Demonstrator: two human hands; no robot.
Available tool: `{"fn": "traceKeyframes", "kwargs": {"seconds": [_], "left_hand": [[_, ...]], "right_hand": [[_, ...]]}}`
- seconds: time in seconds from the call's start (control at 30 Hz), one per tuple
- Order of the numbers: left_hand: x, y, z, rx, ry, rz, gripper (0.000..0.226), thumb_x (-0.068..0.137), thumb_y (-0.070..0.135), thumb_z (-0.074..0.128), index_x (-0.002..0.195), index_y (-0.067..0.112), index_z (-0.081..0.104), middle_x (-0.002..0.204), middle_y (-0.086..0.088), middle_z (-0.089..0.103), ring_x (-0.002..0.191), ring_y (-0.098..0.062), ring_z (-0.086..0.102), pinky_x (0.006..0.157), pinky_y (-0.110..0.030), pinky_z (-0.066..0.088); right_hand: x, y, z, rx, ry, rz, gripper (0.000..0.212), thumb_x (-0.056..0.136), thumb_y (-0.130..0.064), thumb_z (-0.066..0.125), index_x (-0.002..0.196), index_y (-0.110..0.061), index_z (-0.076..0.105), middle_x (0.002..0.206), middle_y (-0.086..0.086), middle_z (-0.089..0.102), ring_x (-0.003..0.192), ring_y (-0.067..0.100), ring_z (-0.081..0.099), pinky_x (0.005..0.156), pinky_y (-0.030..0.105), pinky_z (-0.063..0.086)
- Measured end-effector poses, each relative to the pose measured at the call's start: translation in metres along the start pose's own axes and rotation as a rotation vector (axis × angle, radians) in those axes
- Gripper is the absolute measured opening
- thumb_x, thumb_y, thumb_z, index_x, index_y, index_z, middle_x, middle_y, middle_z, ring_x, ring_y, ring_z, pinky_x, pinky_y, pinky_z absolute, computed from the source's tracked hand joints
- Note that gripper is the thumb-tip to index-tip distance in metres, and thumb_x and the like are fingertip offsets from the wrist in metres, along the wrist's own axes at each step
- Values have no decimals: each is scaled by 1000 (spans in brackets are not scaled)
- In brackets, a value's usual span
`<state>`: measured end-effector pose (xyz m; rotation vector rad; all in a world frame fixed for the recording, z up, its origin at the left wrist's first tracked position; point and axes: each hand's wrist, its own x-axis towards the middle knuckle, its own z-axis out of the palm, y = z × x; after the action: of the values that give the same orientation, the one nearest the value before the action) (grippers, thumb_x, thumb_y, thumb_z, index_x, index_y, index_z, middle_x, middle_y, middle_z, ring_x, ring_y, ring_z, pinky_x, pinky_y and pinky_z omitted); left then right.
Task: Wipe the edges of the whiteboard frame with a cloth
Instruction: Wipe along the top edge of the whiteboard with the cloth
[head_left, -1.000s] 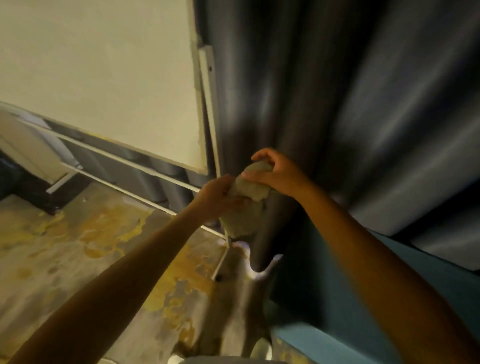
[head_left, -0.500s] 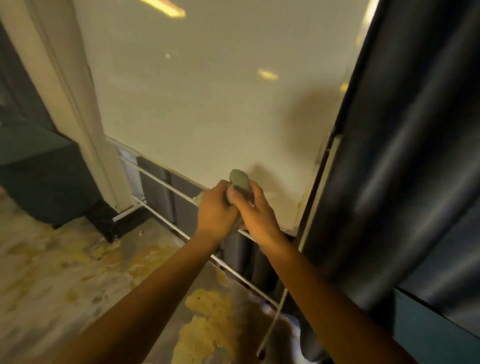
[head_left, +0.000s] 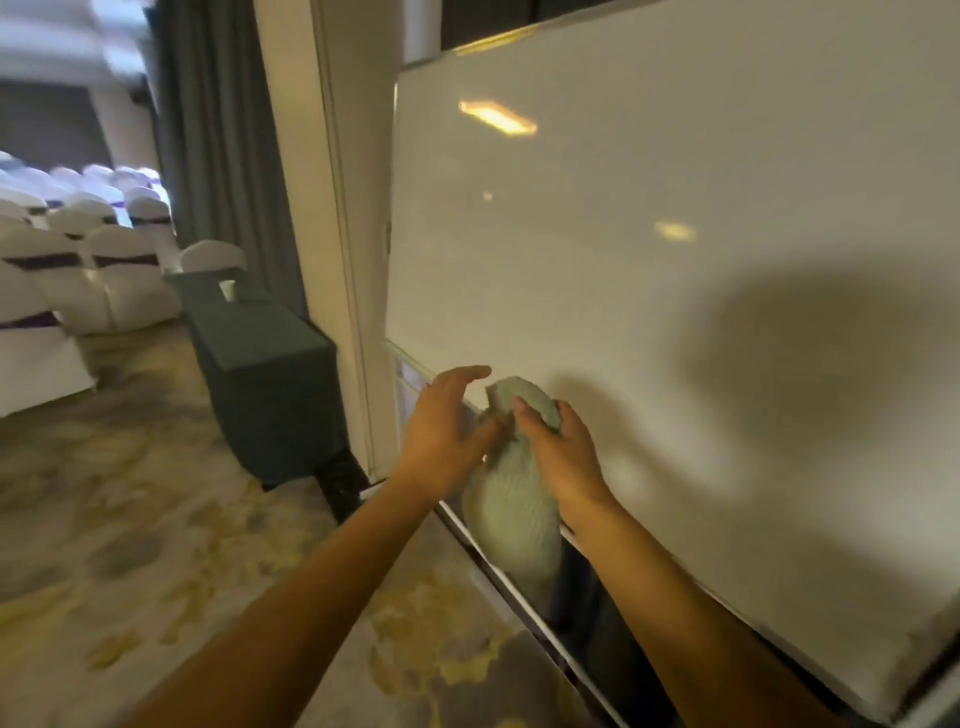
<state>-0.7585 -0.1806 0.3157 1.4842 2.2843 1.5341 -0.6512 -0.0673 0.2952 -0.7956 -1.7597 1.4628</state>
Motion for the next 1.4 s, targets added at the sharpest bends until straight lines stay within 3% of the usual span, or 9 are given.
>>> {"fn": "traceKeyframes", "kwargs": {"seconds": [0.2,0.43,0.53,0.67,0.87,1.03,1.2,1.3,1.4], "left_hand": [[131,-55,-83,-17,-343,18,66,97,27,74,154,19,43,137,-5,62,124,-25,64,108,-45,55],[240,-140,-150,35,-75,141,35,96,16,74,128,9,65,110,-3,71,102,-22,70,98,-43,60],[288,-184,-176,-33,-18,135,37,94,21,78,128,12,65,111,-5,73,101,-21,70,94,-34,60],[335,-249,-199,-44,-60,107,35,93,28,79,122,17,64,108,-6,74,95,-20,70,80,-20,56],[410,-336,-262,-65,-313,26,33,93,21,77,117,18,55,105,-7,68,99,-28,68,79,-32,58],[448,-372,-274,-80,-93,-71,44,96,56,65,81,15,66,81,-10,73,76,-21,67,84,-42,58],[510,-381,-255,-400,-362,-307,53,102,51,58,121,3,72,116,-15,76,106,-28,73,91,-38,59],[557,-396,-241,-501,-311,-248,25,103,25,66,119,6,66,123,-21,71,105,-29,71,88,-36,62],[606,-412,-231,-563,-285,-148,17,95,25,76,106,18,65,107,-9,72,98,-24,74,90,-39,63]], "right_hand": [[116,-44,89,-46,-188,-143,44,88,-64,59,109,-29,73,101,-3,77,95,15,72,92,45,57],[221,-51,185,-49,-289,-172,62,74,-59,79,125,-31,57,111,-14,69,93,-3,69,74,19,57],[259,-28,222,-54,-336,-87,42,78,-40,83,115,-37,62,105,-16,72,92,1,71,68,15,56],[300,-17,272,-115,-115,-91,23,84,-40,77,105,-32,71,99,-5,76,91,17,73,78,35,61],[365,-63,348,-298,-9,-159,11,86,-43,74,89,-35,68,88,-14,71,82,5,68,74,26,58],[409,-88,394,-404,209,-321,26,89,-48,69,107,-30,63,93,-21,64,84,-7,59,64,3,43],[462,-84,432,-448,321,-386,47,91,-47,68,126,-19,57,107,-14,61,92,3,58,69,0,38],[502,-84,441,-310,258,-281,74,80,-60,72,138,-20,49,121,-9,59,105,11,58,80,13,48],[549,-82,434,113,87,-119,88,69,-70,72,140,-21,51,131,5,62,117,26,61,98,47,54]]}}
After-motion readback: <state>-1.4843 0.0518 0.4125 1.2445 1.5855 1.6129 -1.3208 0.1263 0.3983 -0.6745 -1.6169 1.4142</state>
